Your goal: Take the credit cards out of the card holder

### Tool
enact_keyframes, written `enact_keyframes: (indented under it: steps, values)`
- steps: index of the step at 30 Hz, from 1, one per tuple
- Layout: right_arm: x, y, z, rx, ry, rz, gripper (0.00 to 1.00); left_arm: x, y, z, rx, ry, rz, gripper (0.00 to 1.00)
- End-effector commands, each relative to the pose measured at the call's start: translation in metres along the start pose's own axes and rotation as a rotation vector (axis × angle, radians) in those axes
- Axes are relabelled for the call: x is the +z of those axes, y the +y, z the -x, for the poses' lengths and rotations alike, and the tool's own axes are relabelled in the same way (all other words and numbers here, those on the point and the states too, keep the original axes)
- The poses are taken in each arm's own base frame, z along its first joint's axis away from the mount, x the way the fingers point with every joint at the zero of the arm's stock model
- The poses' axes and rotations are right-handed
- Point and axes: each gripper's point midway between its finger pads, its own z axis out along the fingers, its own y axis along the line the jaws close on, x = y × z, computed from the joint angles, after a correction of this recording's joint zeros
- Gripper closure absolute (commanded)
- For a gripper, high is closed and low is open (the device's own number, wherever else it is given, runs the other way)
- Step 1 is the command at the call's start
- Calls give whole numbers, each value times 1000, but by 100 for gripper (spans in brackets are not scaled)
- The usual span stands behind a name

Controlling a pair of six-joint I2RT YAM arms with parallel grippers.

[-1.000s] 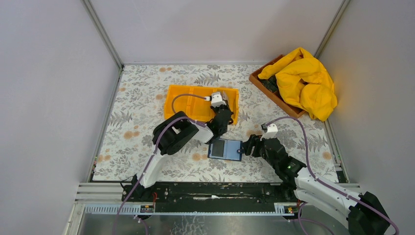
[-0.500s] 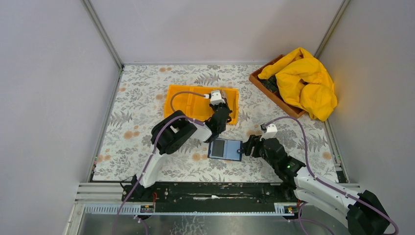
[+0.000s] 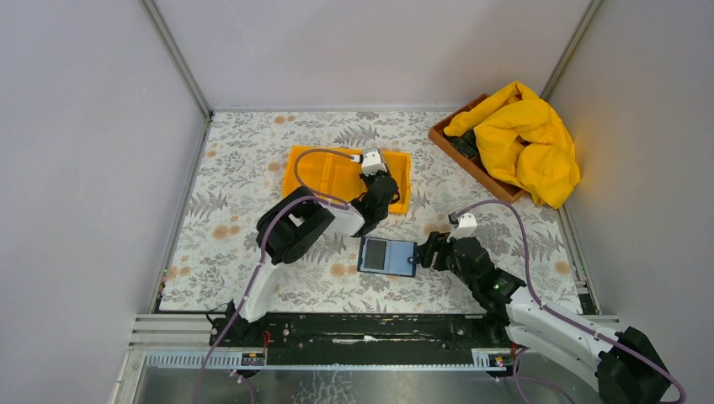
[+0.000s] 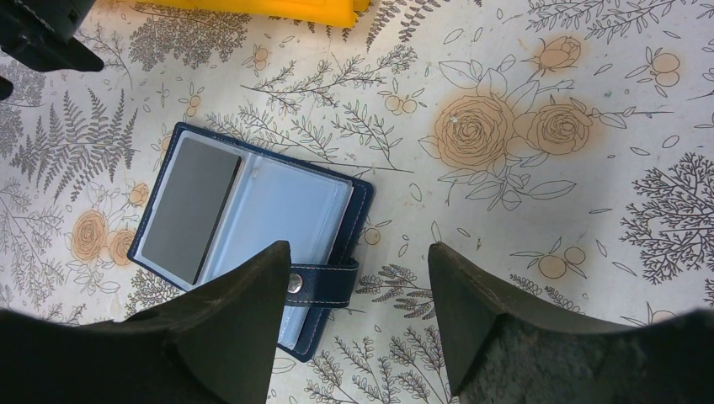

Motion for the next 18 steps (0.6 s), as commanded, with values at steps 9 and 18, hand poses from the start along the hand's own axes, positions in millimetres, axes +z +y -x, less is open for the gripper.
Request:
enact_keyframes:
  steps: [9, 18]
  values:
    - [2, 6, 19, 16, -66, 13, 32, 7, 4, 18, -27, 22, 36, 100]
    - [2, 5, 19, 16, -64, 8, 32, 7, 5, 17, -34, 39, 26, 88]
